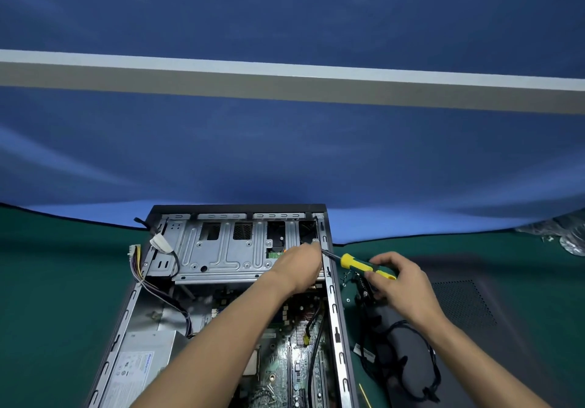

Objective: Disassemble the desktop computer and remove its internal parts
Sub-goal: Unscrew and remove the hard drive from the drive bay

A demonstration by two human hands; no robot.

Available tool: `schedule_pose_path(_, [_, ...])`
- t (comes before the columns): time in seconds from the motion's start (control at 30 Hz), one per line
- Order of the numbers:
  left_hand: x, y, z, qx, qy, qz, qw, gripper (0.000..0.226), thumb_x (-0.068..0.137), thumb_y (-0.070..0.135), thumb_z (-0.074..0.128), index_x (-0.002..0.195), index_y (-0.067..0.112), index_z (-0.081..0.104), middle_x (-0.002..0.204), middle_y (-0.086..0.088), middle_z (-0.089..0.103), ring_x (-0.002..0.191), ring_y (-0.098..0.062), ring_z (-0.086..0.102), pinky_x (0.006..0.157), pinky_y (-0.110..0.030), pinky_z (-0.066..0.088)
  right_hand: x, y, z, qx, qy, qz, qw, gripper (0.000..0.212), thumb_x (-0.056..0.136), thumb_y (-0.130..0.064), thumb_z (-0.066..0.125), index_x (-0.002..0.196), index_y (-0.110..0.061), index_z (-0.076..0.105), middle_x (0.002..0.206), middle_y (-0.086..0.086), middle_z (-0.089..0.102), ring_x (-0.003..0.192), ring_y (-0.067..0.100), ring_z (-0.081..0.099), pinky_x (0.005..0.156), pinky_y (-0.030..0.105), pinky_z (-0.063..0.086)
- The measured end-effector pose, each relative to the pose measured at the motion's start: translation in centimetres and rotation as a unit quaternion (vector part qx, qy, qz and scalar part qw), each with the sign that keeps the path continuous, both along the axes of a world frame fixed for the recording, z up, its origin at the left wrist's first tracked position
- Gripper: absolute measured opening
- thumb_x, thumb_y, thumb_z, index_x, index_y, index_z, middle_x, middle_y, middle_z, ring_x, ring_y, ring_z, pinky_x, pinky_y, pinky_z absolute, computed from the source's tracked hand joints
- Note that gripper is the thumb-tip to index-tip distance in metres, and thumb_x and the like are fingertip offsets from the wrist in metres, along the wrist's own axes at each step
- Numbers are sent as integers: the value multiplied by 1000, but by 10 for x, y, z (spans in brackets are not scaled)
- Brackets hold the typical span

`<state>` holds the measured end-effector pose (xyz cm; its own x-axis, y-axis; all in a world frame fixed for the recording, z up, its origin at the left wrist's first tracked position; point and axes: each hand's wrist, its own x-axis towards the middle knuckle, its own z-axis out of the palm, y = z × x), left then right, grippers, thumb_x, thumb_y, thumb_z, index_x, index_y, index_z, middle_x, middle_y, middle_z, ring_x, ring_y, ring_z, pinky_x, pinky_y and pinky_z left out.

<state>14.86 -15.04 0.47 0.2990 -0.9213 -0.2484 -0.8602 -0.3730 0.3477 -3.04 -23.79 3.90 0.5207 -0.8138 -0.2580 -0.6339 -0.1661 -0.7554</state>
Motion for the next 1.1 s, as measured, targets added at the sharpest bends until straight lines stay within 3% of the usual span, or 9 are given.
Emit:
schedule_pose_path(0.1, [-3, -1, 1, 8, 0, -12, 1000, 11, 91, 4, 37, 99, 4, 44, 90, -18, 60, 82, -33, 60, 67, -41, 46, 0, 0, 4, -41, 80, 52, 995, 19, 81, -28, 69, 95, -36, 58, 103, -13, 62, 66, 11, 62, 65, 29, 49])
schedule_pose_path(0.23, [-2, -6, 3, 19, -19, -23, 999, 17, 87, 7, 41, 102, 0, 46, 84, -16, 60, 78, -30, 60, 62, -36, 42, 7, 5, 1, -90, 215, 145, 962, 36, 80, -32, 62, 115, -35, 54, 89, -17, 58, 71, 10, 57, 59, 25, 38])
schedule_pose_path(0.5, [2, -10, 5, 30, -20, -31, 999, 9, 84, 7, 44, 92, 3, 44, 80, -18, 58, 74, -34, 57, 58, -33, 35, 12, 13, -19, 56, 139, 72, 986, 19, 79, -23, 66, 91, -22, 52, 68, -4, 57, 51, 13, 48, 51, 25, 38])
schedule_pose_path(0.6, [8, -13, 5, 37, 8, -32, 999, 3, 84, 5, 45, 86, 6, 44, 67, -8, 45, 62, -24, 46, 52, -32, 33, 11, 13, -23, 81, 111, 52, 989, 18, 78, -20, 67, 91, -18, 54, 67, -4, 55, 51, 13, 45, 51, 26, 36])
schedule_pose_path(0.73, [14, -13, 5, 32, 49, -30, 998, 4, 88, 10, 47, 87, 6, 46, 69, -6, 43, 60, -18, 41, 54, -31, 36, 12, 14, -24, 101, 93, 38, 990, 17, 80, -19, 65, 91, -17, 53, 66, -4, 56, 51, 12, 44, 51, 25, 35])
schedule_pose_path(0.87, [16, -6, 6, -29, 177, 78, 981, 14, 89, 13, 52, 83, 1, 54, 74, -15, 58, 64, -20, 49, 59, -36, 43, 11, 13, -25, 117, 83, 25, 989, 13, 80, -21, 61, 81, -18, 48, 56, -7, 51, 45, 11, 39, 49, 26, 32])
schedule_pose_path(0.97, [10, 3, 11, -84, 356, 200, 909, 9, 92, 9, 52, 82, 10, 52, 73, -10, 57, 64, -18, 54, 68, -39, 52, 16, 13, -20, 104, 53, 10, 993, 24, 80, -31, 64, 64, -20, 49, 42, -10, 44, 40, 10, 38, 49, 25, 32])
schedule_pose_path(1.03, [0, 8, 16, -106, 430, 233, 866, 13, 93, 7, 49, 81, 10, 52, 67, -8, 55, 53, -14, 53, 58, -32, 51, 22, 14, -14, 117, -14, -7, 993, 39, 82, -34, 68, 54, -19, 45, 42, -8, 43, 42, 14, 40, 51, 26, 35])
schedule_pose_path(1.1, [-14, 11, 22, -116, 441, 226, 861, 15, 94, 8, 49, 80, 10, 53, 60, -3, 54, 42, -6, 47, 42, -21, 41, 28, 15, -6, 165, -97, -19, 981, 38, 86, -32, 66, 56, -14, 53, 43, -1, 49, 41, 17, 45, 49, 26, 41])
